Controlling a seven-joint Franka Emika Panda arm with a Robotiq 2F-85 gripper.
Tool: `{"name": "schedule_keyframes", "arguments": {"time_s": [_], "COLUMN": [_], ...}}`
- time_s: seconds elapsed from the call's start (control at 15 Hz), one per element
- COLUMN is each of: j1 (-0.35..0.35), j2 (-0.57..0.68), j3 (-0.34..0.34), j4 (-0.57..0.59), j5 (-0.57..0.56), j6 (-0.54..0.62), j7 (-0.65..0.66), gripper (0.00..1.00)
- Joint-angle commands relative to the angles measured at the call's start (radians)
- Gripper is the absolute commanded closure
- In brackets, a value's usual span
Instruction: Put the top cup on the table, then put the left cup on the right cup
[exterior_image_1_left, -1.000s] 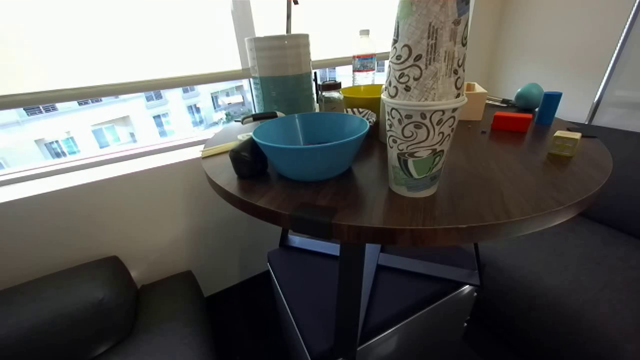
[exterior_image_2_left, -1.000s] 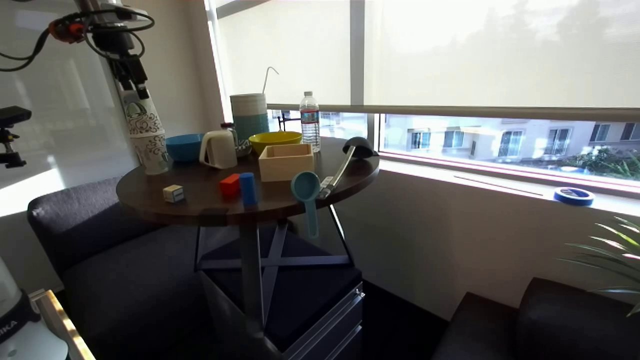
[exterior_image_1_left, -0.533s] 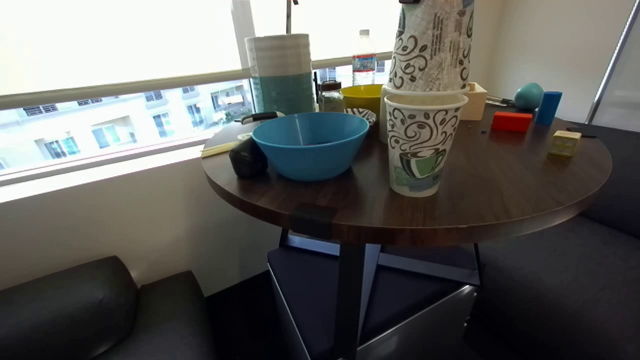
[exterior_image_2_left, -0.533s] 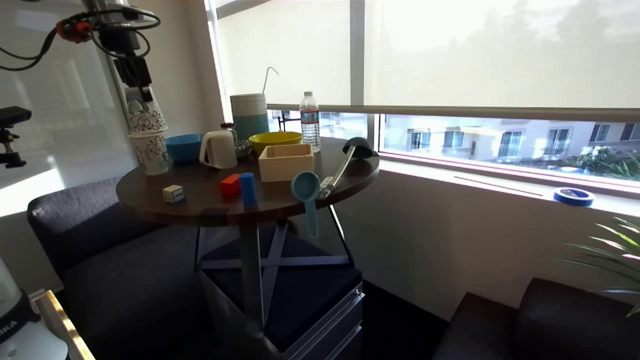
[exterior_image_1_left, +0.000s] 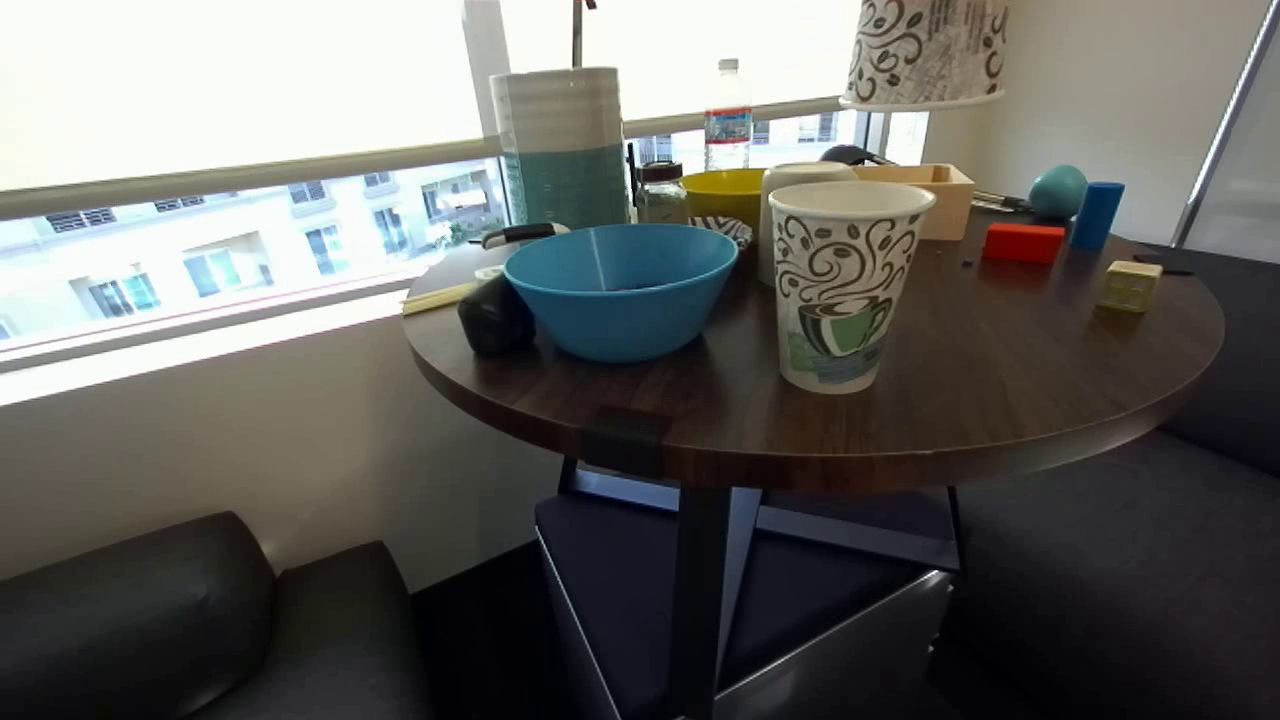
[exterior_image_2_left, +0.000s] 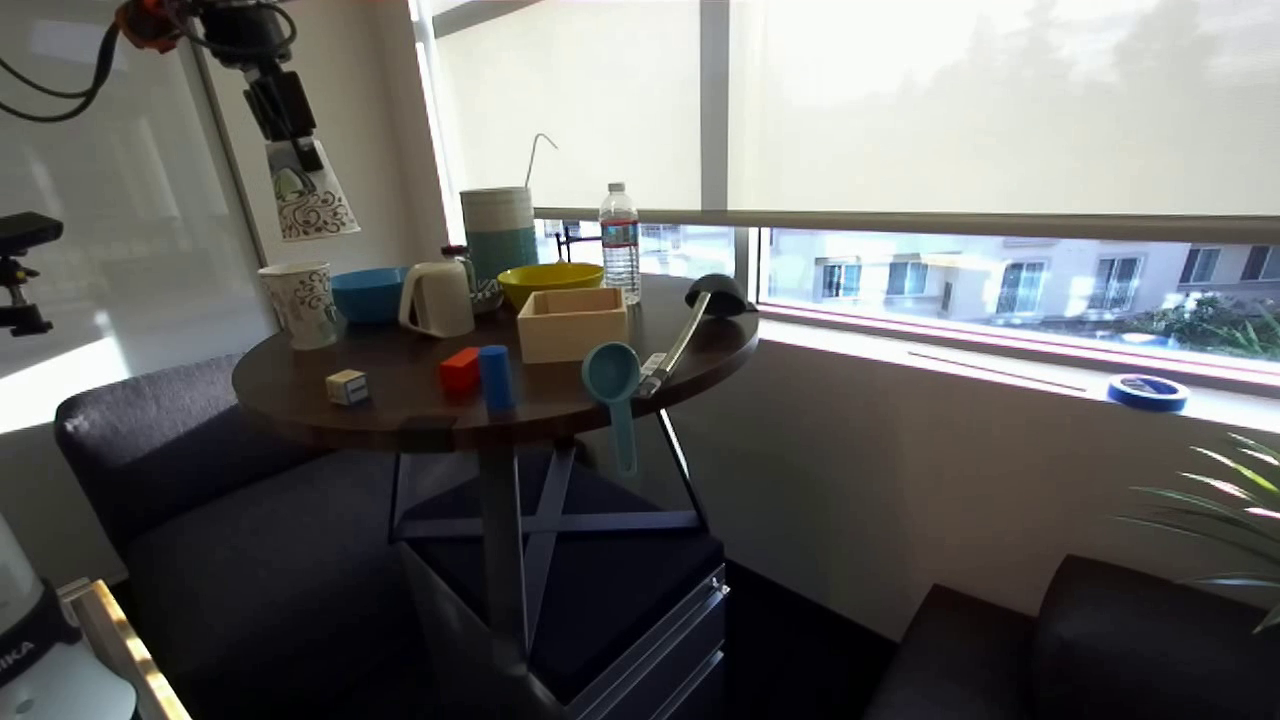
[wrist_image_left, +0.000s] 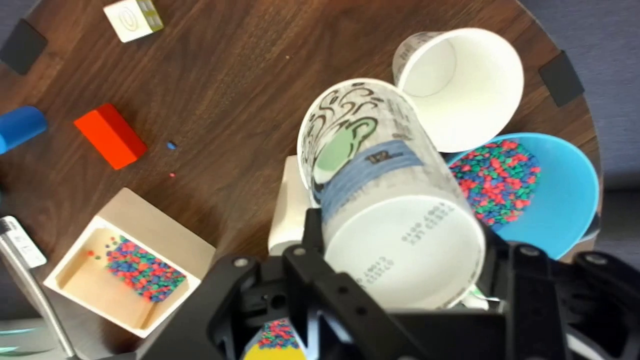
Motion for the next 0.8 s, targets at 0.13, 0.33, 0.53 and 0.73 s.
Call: {"name": "schedule_keyframes", "arguments": {"time_s": [0.13, 0.33, 0.53, 0.73], "j1": [-0.01, 0.006, -0.004, -0.002], "j2": [-0.035, -0.042, -0.011, -0.014], "j3": [-0.046, -0.053, -0.047, -0.049], "j4": [-0.108, -0.19, -0.179, -0.223], "j5": [0.027, 0.014, 0.006, 0.006], "j6": [-0.014, 0.006, 0.0, 0.031], "j7": [-0.008, -0.074, -0.065, -0.075], "gripper": [0.6, 0.6, 0.35, 0.35]}}
